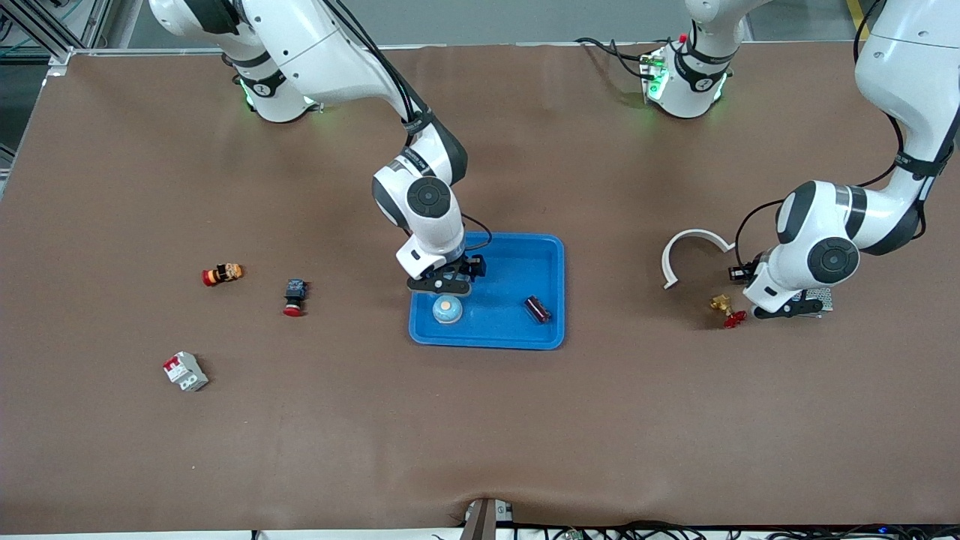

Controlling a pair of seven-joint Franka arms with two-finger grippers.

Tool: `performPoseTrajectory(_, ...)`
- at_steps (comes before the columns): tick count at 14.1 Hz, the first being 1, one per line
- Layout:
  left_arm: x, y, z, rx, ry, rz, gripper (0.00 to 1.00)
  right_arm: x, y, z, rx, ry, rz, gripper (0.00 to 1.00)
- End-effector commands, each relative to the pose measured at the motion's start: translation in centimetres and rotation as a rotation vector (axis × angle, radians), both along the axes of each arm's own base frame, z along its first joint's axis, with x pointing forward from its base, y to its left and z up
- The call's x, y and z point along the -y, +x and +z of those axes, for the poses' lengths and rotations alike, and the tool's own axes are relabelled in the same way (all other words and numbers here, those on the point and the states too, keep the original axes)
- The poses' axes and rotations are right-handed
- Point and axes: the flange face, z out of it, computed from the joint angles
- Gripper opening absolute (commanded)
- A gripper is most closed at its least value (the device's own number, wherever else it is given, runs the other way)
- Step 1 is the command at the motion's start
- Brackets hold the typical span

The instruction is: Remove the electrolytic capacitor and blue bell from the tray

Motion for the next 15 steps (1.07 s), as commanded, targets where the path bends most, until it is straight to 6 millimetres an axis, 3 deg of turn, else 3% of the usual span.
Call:
performPoseTrajectory(1,-0.9,0.4,-0.6,0.026,-0.005,-0.001,0.12,-0.4,-0.1,-0.3,0.019,-0.010,0.008,0.99)
performPoseTrajectory(2,-0.9,0.5,-0.7,0.027,-0.006,-0.003,0.33,-0.4,-0.1,-0.3,0.019,-0.010,0.008,0.86)
performPoseTrajectory(3,-0.9,0.7,-0.5,0.032,-0.004,0.002,0.60,-0.4,-0.1,-0.3,0.019,-0.010,0.008,0.79)
performPoseTrajectory(4,-0.8,1.1,-0.2,0.042,-0.001,0.005,0.96,-0.3,0.0,-0.3,0.018,-0.011,0.006,0.72)
performPoseTrajectory(8,-1.1,3.4,3.2,0.086,0.021,0.015,1.00,-0.2,0.1,-0.3,0.018,-0.011,0.005,0.59)
performPoseTrajectory(9,-0.5,4.3,5.0,0.104,0.027,0.013,1.00,-0.2,0.1,-0.1,0.019,-0.010,0.006,0.58)
performPoseTrajectory(13,6.5,7.1,10.9,0.114,0.015,0.078,1.00,0.2,0.6,0.9,0.015,-0.011,0.000,0.58)
performPoseTrajectory(15,11.5,7.9,12.3,0.148,-0.002,0.138,1.00,0.2,0.7,3.3,-0.005,-0.023,-0.006,0.58)
